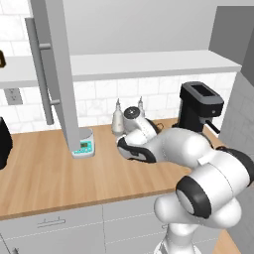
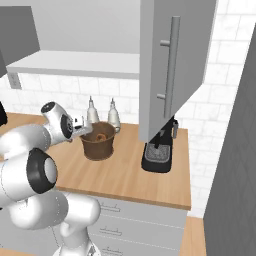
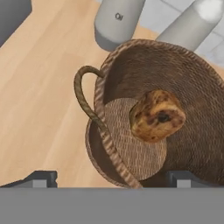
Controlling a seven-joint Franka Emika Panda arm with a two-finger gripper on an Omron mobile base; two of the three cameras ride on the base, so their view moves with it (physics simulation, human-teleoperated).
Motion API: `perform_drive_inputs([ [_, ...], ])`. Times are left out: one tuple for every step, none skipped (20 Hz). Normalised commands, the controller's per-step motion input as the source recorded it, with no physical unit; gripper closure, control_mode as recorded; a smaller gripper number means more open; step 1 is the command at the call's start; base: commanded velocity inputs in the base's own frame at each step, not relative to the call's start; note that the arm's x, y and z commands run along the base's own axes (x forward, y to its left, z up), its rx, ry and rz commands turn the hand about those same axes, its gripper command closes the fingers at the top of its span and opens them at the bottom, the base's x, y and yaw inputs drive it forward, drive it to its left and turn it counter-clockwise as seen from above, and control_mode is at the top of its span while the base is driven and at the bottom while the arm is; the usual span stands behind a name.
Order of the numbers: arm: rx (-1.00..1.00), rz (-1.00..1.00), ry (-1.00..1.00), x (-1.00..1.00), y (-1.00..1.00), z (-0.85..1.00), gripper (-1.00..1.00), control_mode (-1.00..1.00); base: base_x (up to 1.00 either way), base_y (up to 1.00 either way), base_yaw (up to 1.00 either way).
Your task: Open the cabinet, pick up the bread from the cabinet and place it in the basket. Then move the basket to the dining counter.
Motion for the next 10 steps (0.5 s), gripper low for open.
perform_drive_inputs([
  [-0.07,0.0,0.11,0.28,-0.2,-0.42,-1.0,-1.0,0.0,0.0,0.0],
  [-0.07,0.0,0.13,0.31,-0.21,-0.46,-1.0,-1.0,0.0,0.0,0.0],
  [-0.07,0.0,0.13,0.31,-0.15,-0.49,-1.0,-1.0,0.0,0.0,0.0],
  [-0.08,0.0,0.13,0.33,-0.1,-0.5,-1.0,-1.0,0.0,0.0,0.0],
  [-0.09,0.02,0.13,0.31,-0.06,-0.53,-1.0,-1.0,0.0,0.0,0.0],
  [-0.09,0.04,0.13,0.33,-0.03,-0.54,-1.0,-1.0,0.0,0.0,0.0],
  [-0.09,0.06,0.11,0.27,0.0,-0.55,-1.0,-1.0,0.0,0.0,0.0],
  [-0.09,0.07,0.11,0.25,0.0,-0.56,-1.0,-1.0,0.0,0.0,0.0],
  [-0.1,0.07,0.1,0.26,0.0,-0.52,-1.0,-1.0,0.0,0.0,0.0],
  [-0.09,0.07,0.09,0.19,0.0,-0.51,-1.0,-1.0,0.0,0.0,0.0],
])
